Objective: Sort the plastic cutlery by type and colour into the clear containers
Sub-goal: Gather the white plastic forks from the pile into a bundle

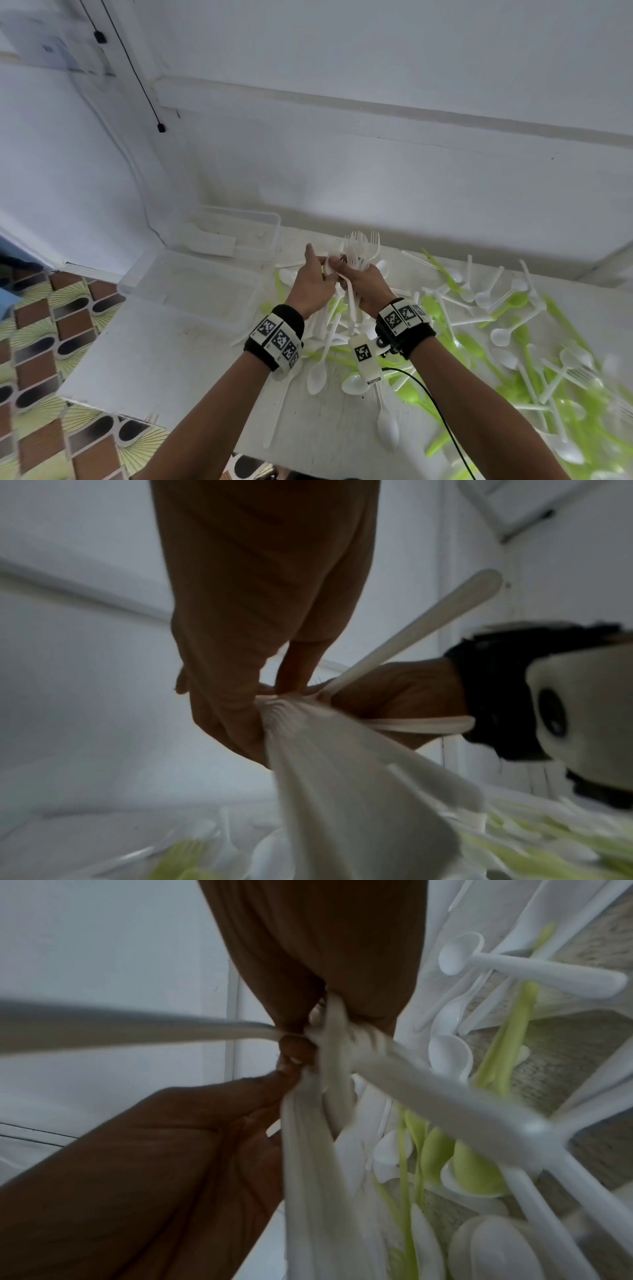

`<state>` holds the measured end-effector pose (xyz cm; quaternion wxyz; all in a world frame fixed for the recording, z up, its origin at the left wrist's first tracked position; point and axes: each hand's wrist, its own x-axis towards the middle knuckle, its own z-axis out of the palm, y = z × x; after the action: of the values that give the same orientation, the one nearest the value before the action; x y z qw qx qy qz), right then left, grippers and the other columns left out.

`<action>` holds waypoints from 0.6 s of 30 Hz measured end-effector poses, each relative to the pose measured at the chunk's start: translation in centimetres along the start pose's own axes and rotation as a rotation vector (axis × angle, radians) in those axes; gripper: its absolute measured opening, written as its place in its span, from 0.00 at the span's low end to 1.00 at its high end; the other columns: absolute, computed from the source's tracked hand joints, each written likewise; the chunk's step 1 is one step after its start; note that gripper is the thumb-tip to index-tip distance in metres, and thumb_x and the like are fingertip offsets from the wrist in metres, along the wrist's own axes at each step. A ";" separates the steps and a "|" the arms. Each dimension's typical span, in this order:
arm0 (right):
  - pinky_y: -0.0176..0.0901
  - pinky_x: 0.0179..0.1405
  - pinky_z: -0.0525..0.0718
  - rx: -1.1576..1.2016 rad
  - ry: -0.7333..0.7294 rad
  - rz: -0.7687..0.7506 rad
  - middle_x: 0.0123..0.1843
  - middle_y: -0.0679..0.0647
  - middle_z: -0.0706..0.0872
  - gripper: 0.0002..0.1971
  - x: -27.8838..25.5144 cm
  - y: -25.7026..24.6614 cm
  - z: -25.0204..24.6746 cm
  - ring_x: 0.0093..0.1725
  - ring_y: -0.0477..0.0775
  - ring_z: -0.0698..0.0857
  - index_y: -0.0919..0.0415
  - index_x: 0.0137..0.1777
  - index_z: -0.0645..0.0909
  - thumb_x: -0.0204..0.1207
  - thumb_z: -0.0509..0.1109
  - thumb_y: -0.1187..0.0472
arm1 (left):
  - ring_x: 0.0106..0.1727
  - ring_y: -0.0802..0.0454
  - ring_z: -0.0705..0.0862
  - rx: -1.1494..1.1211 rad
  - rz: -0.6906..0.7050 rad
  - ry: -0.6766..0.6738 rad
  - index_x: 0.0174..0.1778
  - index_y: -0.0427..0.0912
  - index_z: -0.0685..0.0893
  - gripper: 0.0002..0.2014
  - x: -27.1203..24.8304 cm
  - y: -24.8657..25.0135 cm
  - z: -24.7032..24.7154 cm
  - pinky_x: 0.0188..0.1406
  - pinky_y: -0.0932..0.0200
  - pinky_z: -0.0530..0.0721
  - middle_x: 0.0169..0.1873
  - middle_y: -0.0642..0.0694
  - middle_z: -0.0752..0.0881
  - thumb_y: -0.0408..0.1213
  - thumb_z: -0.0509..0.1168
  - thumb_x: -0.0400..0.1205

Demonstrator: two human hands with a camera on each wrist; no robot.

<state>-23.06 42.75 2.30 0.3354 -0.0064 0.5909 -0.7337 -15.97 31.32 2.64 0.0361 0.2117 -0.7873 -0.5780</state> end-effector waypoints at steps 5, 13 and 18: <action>0.39 0.29 0.85 0.029 0.036 -0.081 0.34 0.54 0.89 0.08 -0.1 -0.4 -0.3 0.32 0.51 0.88 0.67 0.49 0.83 0.79 0.78 0.64 | 0.55 0.36 0.89 -0.195 -0.126 0.002 0.68 0.46 0.60 0.25 -0.5 1.1 -0.7 0.52 0.48 0.92 0.63 0.39 0.75 0.35 0.70 0.85; 0.43 0.31 0.85 0.012 0.151 -0.196 0.30 0.54 0.86 0.12 0.6 -0.3 -0.2 0.29 0.52 0.85 0.65 0.43 0.83 0.80 0.77 0.56 | 0.26 0.55 0.70 -0.648 -0.277 -0.414 0.45 0.41 0.78 0.11 -1.0 1.0 -1.5 0.24 0.62 0.74 0.30 0.50 0.73 0.43 0.61 0.90; 0.46 0.36 0.83 0.024 0.305 -0.165 0.32 0.56 0.84 0.20 2.2 0.4 -1.2 0.32 0.54 0.84 0.78 0.57 0.85 0.78 0.78 0.57 | 0.27 0.52 0.74 -0.724 -0.312 -0.247 0.46 0.39 0.78 0.10 -1.1 -0.2 -1.3 0.28 0.57 0.78 0.34 0.46 0.78 0.41 0.63 0.89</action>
<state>-25.06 42.69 0.73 0.1805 0.0605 0.6236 -0.7582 -14.53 30.49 3.06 -0.0746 0.2310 -0.4900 -0.8372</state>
